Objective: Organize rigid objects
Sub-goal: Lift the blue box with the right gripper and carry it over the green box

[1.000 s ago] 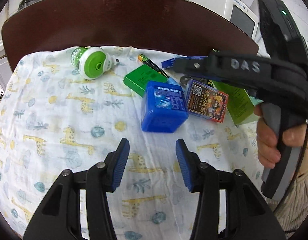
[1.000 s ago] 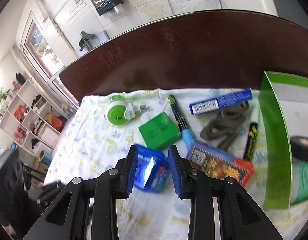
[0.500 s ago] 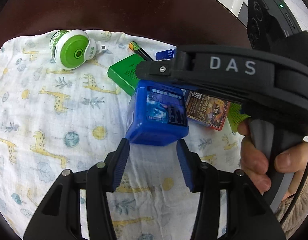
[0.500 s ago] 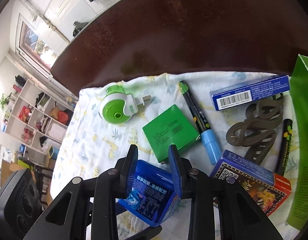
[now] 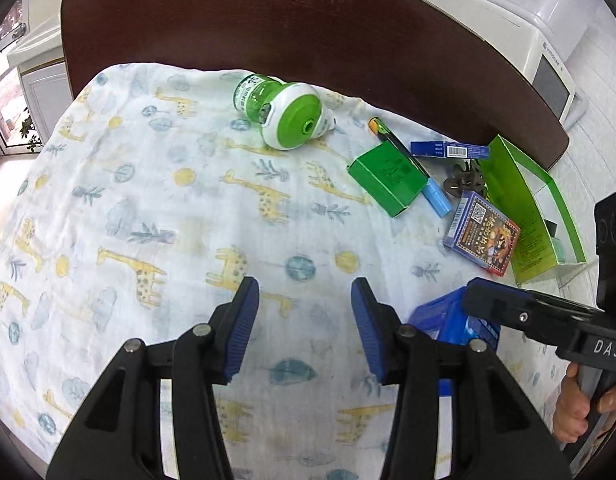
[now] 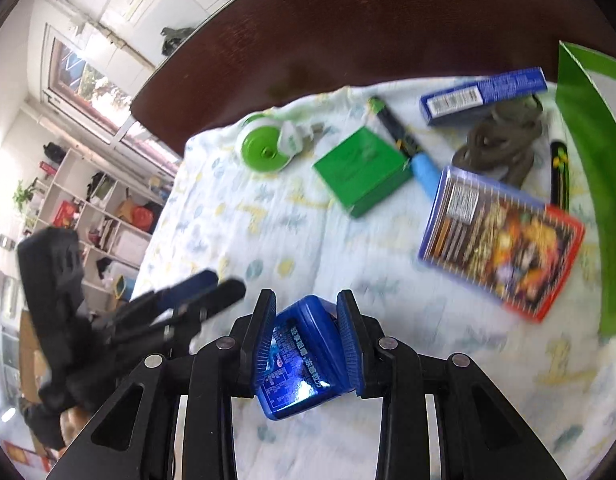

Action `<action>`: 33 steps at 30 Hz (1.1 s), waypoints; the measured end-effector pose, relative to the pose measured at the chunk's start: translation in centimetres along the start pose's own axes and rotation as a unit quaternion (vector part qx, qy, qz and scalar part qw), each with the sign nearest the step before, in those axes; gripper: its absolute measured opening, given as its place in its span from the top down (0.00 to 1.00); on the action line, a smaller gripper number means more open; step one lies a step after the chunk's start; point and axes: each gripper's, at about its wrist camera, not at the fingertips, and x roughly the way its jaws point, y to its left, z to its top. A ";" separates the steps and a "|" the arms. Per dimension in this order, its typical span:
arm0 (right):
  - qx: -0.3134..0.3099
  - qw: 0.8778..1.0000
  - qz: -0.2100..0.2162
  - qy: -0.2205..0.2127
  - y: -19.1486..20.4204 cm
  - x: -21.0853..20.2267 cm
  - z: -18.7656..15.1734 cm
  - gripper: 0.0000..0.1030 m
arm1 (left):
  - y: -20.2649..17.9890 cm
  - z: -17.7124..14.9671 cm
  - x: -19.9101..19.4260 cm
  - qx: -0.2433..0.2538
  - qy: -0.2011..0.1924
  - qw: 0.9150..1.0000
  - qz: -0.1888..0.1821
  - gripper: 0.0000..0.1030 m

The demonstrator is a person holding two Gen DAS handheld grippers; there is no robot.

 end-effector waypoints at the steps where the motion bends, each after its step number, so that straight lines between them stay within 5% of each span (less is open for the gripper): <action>1: 0.005 1.000 0.000 -0.006 -0.2 -0.4 -0.3 0.68 | 0.3 -0.4 -0.4 -0.002 0.000 1.000 -0.004 0.56; 6: -0.002 0.999 -0.008 -0.031 -1.4 -2.4 -0.9 0.68 | -0.8 -3.1 -1.8 0.009 0.019 0.999 -0.047 0.56; 12: -0.008 0.999 0.029 -0.030 -2.0 -2.7 -1.3 0.67 | -6.1 -5.8 -0.9 0.085 0.047 0.992 -0.084 0.56; 18: 0.017 0.999 0.039 -0.022 -2.8 -2.1 -2.4 0.67 | -8.0 -6.1 1.0 0.111 0.057 0.990 -0.058 0.55; 25: -0.001 0.998 0.061 -0.005 -0.9 -2.1 -4.8 0.67 | -4.1 -3.9 -0.2 0.076 0.027 0.996 -0.030 0.56; 33: 0.044 0.997 0.026 -0.053 -1.9 -3.4 -3.7 0.67 | -5.7 -4.5 -1.2 0.128 0.016 0.990 -0.054 0.54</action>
